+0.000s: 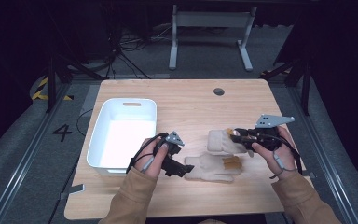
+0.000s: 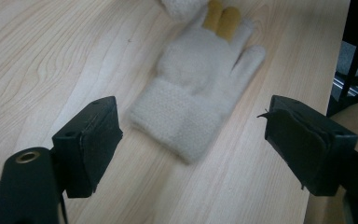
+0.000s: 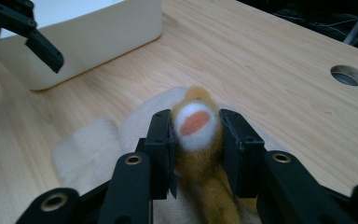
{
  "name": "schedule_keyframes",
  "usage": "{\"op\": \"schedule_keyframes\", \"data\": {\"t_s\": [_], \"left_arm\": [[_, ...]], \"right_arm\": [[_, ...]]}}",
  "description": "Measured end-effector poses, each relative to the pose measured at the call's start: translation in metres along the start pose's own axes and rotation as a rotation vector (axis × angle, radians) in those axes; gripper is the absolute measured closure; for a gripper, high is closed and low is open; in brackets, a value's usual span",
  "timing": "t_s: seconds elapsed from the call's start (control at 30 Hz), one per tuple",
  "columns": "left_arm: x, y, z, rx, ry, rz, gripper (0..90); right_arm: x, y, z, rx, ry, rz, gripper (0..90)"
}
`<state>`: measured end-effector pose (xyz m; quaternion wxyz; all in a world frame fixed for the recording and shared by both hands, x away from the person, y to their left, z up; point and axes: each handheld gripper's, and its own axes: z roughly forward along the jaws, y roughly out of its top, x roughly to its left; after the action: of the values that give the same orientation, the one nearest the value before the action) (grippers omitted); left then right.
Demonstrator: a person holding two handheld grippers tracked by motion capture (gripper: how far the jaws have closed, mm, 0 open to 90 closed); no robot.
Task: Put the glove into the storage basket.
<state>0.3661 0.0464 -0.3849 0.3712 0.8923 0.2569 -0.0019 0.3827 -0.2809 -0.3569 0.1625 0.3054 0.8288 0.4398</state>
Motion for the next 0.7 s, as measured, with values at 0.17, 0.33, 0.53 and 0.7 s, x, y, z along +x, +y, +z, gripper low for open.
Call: {"op": "schedule_keyframes", "data": {"t_s": [0.17,0.33,0.53,0.7], "left_arm": [[0.0,0.004,0.002,-0.004,-0.007,0.008,19.0],[0.0,0.007,0.002,-0.003,-0.01,0.02,18.9],[0.001,0.01,0.007,0.005,-0.013,0.023,18.8],[0.0,0.011,0.008,0.0,-0.016,0.023,18.8]], "right_arm": [[0.009,-0.001,-0.001,0.005,0.025,-0.003,66.3],[0.016,-0.003,0.001,0.008,0.053,0.004,66.2],[0.025,-0.006,0.003,0.019,0.084,0.012,66.2],[0.033,-0.006,0.006,0.021,0.108,0.007,66.1]]}}
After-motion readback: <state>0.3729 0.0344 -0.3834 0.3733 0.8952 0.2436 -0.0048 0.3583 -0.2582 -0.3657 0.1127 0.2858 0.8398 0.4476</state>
